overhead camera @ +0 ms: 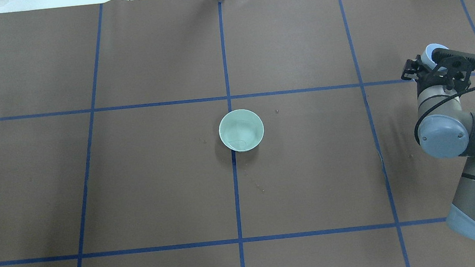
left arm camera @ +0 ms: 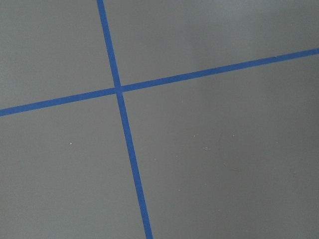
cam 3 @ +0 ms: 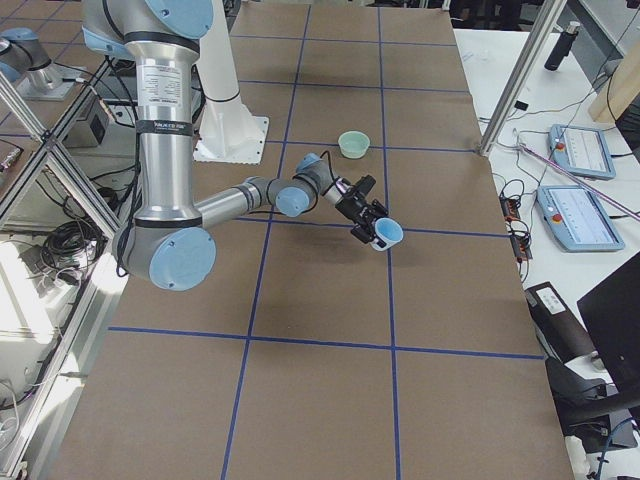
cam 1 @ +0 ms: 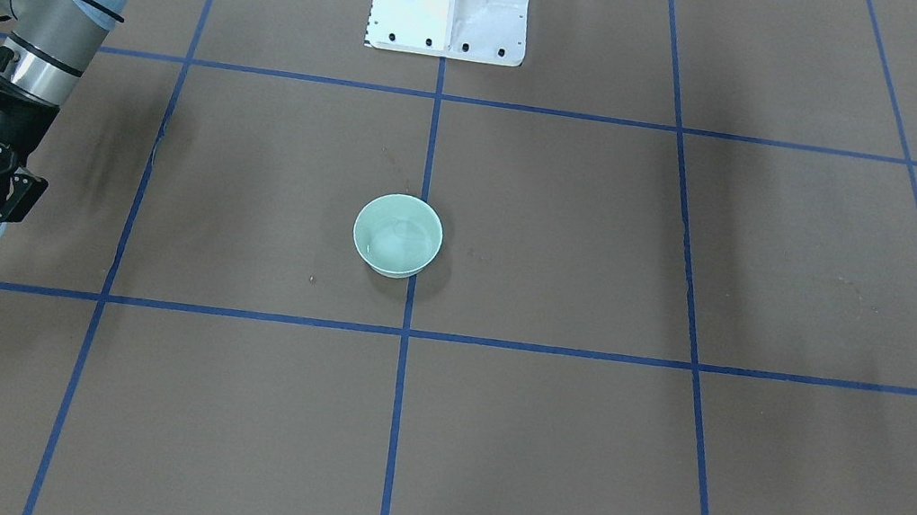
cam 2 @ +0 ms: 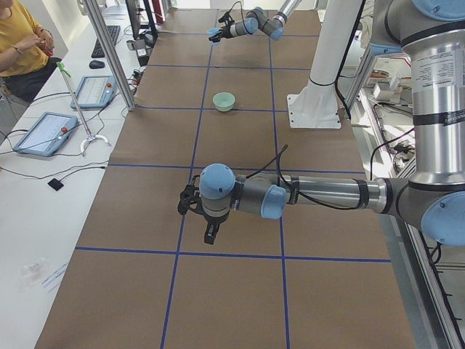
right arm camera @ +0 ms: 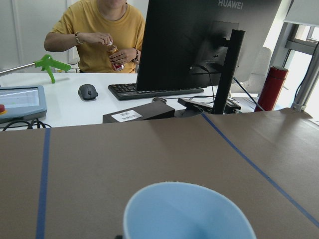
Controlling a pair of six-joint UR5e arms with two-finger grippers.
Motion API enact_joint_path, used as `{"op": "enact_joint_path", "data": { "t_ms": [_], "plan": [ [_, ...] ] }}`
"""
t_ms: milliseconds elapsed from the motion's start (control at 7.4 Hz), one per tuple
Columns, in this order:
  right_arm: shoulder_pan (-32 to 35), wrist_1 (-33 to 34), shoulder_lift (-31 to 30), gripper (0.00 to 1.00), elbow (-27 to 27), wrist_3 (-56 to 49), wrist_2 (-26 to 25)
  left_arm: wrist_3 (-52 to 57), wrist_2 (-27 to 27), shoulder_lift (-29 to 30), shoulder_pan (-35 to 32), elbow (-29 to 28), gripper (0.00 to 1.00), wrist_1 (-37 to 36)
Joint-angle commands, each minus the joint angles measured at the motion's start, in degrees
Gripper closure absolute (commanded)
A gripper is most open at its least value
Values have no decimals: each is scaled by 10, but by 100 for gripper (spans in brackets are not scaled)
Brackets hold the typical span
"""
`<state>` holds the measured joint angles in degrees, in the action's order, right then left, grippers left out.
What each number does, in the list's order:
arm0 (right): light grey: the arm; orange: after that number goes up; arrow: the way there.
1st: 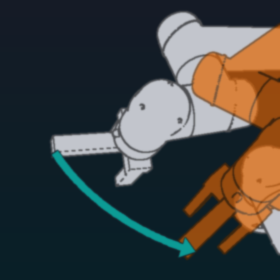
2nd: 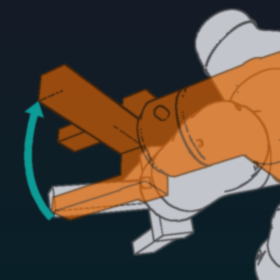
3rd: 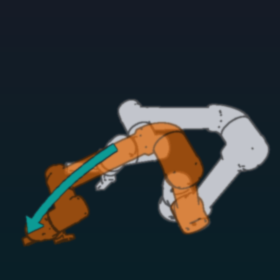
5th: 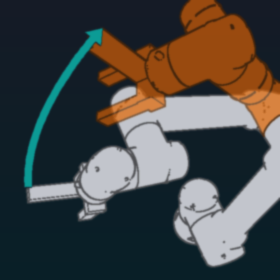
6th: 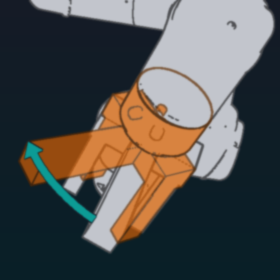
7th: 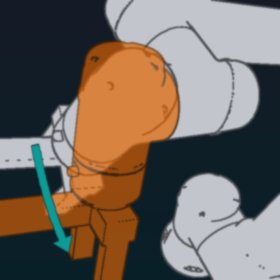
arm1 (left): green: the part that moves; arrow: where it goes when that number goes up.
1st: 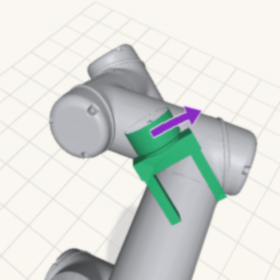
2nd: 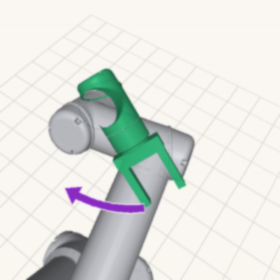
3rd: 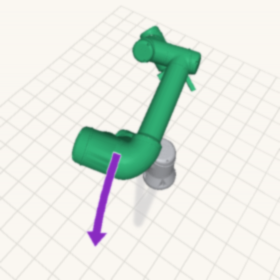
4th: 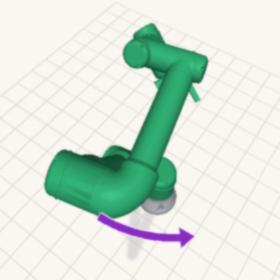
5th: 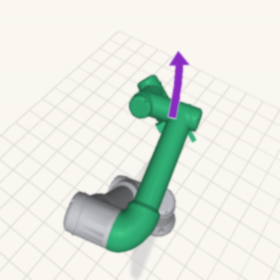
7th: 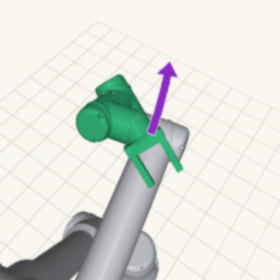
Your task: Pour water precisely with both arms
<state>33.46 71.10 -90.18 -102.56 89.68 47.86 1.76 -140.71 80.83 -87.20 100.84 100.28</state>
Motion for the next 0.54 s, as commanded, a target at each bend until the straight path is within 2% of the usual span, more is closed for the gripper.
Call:
{"op": "enact_joint_path", "data": {
  "t_ms": [0,270,405],
  "plan": [
    [-1,-3,-7,100,52,45,-29,0,0,2,0,1,1,-2],
    [-1,-3,-17,100,82,52,-38,0,0,2,0,1,1,-2],
    [-2,-3,-15,91,105,68,-39,0,0,2,0,1,1,-1]
  ]
}}
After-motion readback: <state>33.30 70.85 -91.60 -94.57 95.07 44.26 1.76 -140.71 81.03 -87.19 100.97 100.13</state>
